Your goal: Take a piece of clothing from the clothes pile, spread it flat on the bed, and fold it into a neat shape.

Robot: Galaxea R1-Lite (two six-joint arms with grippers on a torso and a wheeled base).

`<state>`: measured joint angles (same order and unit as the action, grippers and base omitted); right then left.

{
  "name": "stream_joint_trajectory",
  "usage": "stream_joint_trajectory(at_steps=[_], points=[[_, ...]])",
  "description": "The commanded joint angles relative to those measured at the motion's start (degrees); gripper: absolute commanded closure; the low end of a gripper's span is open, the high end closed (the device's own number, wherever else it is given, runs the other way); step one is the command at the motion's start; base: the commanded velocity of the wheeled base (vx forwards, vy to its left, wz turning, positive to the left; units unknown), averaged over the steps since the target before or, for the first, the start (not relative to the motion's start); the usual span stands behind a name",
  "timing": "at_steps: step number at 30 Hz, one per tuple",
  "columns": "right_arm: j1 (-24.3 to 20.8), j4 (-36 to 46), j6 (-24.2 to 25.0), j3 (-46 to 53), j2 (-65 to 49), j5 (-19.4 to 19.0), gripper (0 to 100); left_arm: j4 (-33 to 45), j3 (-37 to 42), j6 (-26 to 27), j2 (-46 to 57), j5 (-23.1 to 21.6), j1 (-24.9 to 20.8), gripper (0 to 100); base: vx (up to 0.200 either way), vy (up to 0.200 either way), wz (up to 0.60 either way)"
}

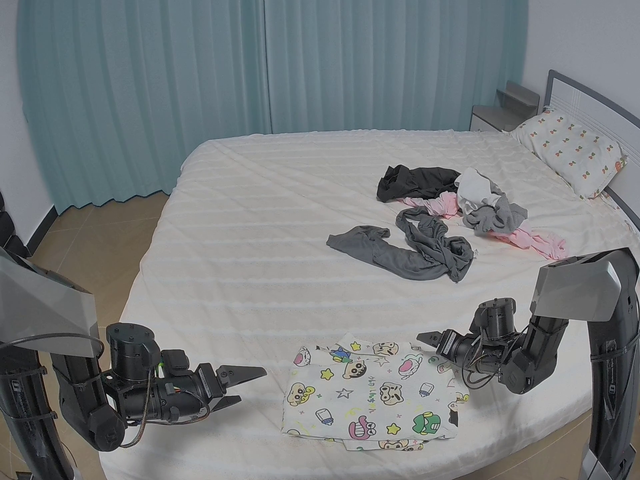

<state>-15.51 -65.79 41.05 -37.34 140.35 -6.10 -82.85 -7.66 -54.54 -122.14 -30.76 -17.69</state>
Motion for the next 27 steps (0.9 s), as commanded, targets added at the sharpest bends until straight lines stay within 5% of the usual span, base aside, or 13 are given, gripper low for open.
stream_joint_trajectory(at_steps=[1, 2, 3, 27], points=[[-0.05, -0.04, -0.09, 0.07, -0.08, -0.14, 0, -0.03, 0.01, -0.04, -0.03, 0.00, 0.02, 0, 0.000, 0.000, 0.00], [-0.05, -0.04, -0.44, 0.07, 0.01, -0.14, 0, -0.03, 0.01, -0.04, -0.03, 0.00, 0.02, 0, 0.000, 0.000, 0.00], [-0.05, -0.04, -0.53, -0.01, 0.01, -0.14, 100, -0.03, 0.01, -0.04, -0.03, 0.00, 0.02, 0, 0.000, 0.000, 0.00], [1.53, -9.27, -0.09, 1.48, 0.27, 2.93, 100, -0.03, 0.01, -0.04, -0.12, 0.00, 0.02, 0, 0.000, 0.000, 0.00]])
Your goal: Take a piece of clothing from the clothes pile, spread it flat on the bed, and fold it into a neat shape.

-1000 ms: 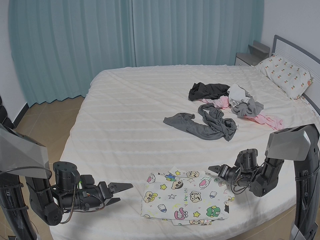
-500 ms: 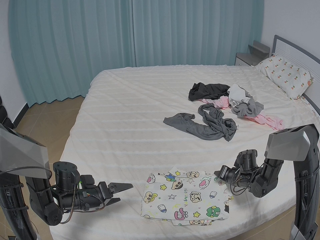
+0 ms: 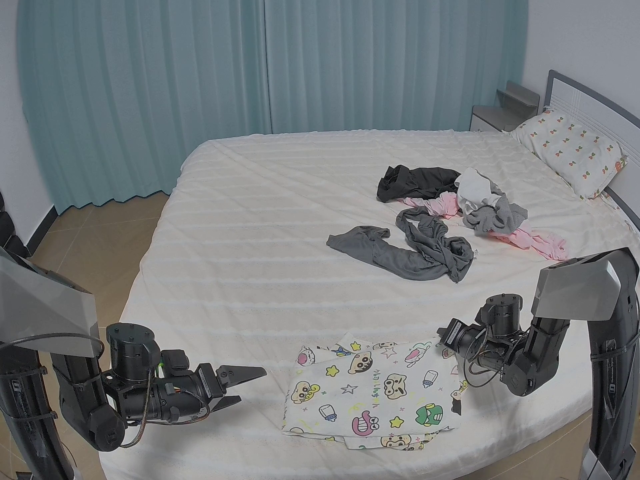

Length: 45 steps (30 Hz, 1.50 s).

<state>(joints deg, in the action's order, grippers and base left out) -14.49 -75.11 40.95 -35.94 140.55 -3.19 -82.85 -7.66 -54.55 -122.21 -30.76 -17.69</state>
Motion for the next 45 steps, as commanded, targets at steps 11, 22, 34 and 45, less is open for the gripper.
stream_joint_trajectory(at_steps=[11, 22, 34, 45], points=[[1.05, 0.22, -0.08, 0.17, 0.08, 0.65, 100, -0.03, 0.01, -0.03, -0.05, 0.00, 0.02, 0, 0.000, 0.000, 0.00], [0.34, -0.04, -0.61, 5.97, -4.84, 0.29, 0, -0.03, -0.08, -0.03, -0.22, 0.00, 0.02, 0, 0.000, 0.000, 0.00], [-5.54, 1.63, -7.37, 21.52, -12.14, -10.69, 0, -0.03, 0.01, 0.06, -0.22, 0.00, -0.07, 0, 0.000, 0.000, 0.00], [-7.21, 1.81, -11.24, 24.95, -11.08, -10.78, 0, -0.03, 0.01, 0.06, -0.22, 0.00, -0.07, 0, 0.000, 0.000, 0.00]])
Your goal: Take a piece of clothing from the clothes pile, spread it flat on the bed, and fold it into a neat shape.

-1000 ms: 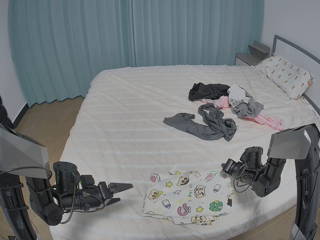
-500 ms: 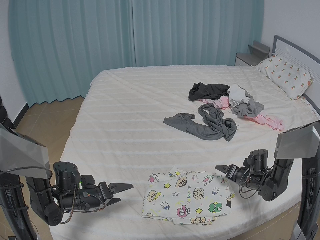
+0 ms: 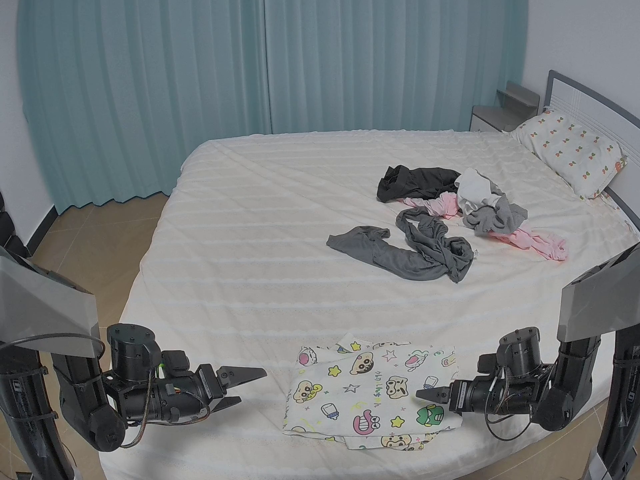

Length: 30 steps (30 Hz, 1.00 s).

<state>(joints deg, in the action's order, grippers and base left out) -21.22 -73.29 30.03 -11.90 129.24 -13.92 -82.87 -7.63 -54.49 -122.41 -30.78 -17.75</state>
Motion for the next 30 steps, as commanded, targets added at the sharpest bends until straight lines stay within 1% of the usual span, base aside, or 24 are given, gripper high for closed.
stream_joint_trajectory(at_steps=[1, 7, 8, 13, 14, 19, 23, 30], points=[[-1.10, -0.01, -1.11, 1.61, 0.31, -0.05, 0, -0.01, -0.02, 0.00, -0.11, 0.02, 0.00, 0, 0.000, 0.000, 0.00], [-2.33, -0.01, -2.16, 2.14, 1.54, -0.05, 0, -0.01, -0.02, 0.00, -0.11, 0.02, 0.00, 0, 0.000, 0.000, 0.00], [-2.24, -0.01, -2.43, 2.32, 1.54, -0.05, 100, -0.01, -0.02, 0.00, -0.11, 0.02, 0.00, 0, 0.000, 0.000, 0.00], [-1.89, -0.01, -4.54, 3.28, 1.62, -0.05, 100, -0.01, -0.02, 0.00, -0.11, 0.02, 0.00, 0, 0.000, 0.000, 0.00], [-1.80, -0.01, -5.94, 3.81, 2.06, -0.05, 100, -0.01, -0.02, 0.00, -0.11, 0.11, 0.00, 0, 0.000, 0.000, 0.00], [-1.54, -0.01, -8.93, 5.22, 2.85, -0.05, 100, -0.01, -0.02, 0.00, -0.11, 0.20, 0.00, 0, 0.000, 0.000, 0.00], [-0.05, -0.01, -13.41, 6.89, 2.94, -0.05, 100, -0.01, -0.10, 0.00, -0.29, 0.99, -0.09, 0, 0.000, 0.000, 0.00], [1.62, -0.01, -16.67, 7.77, 3.12, 0.03, 100, -0.01, -0.19, 0.00, -0.38, 1.07, -0.18, 0, 0.000, 0.000, 0.00]])
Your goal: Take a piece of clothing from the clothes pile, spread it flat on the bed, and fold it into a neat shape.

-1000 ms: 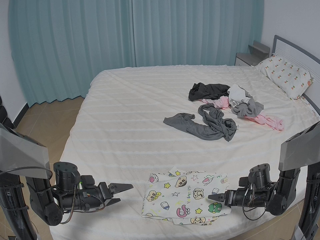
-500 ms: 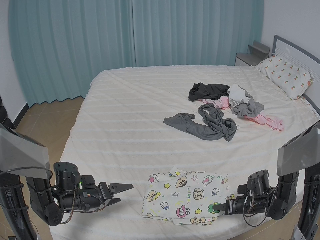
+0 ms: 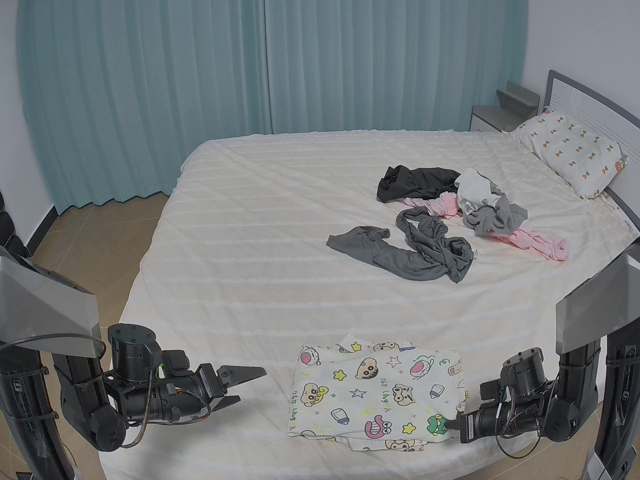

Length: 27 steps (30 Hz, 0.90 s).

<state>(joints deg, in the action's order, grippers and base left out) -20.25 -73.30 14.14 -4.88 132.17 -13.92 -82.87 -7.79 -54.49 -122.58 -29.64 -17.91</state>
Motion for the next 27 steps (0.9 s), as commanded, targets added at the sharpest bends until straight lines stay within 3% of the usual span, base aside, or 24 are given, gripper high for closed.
stream_joint_trajectory(at_steps=[1, 10, 11, 17, 21, 27], points=[[0.74, 0.09, -1.22, 0.92, 0.19, -0.05, 100, -0.01, -0.03, 0.00, -0.12, 0.02, -0.02, 0, 0.000, 0.000, 0.00], [0.91, 5.71, -2.89, 0.22, -2.09, 0.03, 100, -0.01, -0.12, 0.00, -0.21, -0.07, -0.02, 0, 0.000, 0.000, 0.00], [0.91, 5.98, -2.89, -0.05, -2.09, 0.03, 0, -0.01, -0.12, 0.00, -0.29, -0.07, -0.02, 0, 0.000, 0.000, 0.00], [1.79, 5.27, -3.15, -0.49, -2.18, 0.21, 0, -0.01, -0.47, 1.23, -1.00, 0.10, -0.20, 0, 0.000, 0.000, 0.00], [1.97, 3.43, -3.24, -0.05, -3.94, 0.21, 0, -0.01, -2.23, 6.06, -3.37, 0.72, -0.46, 0, 0.000, 0.000, 0.00], [5.04, 3.60, -2.72, -2.77, -2.53, -0.32, 0, 0.61, -9.79, 16.96, -10.14, 5.29, -5.03, 0, 0.000, 0.000, 0.00]])
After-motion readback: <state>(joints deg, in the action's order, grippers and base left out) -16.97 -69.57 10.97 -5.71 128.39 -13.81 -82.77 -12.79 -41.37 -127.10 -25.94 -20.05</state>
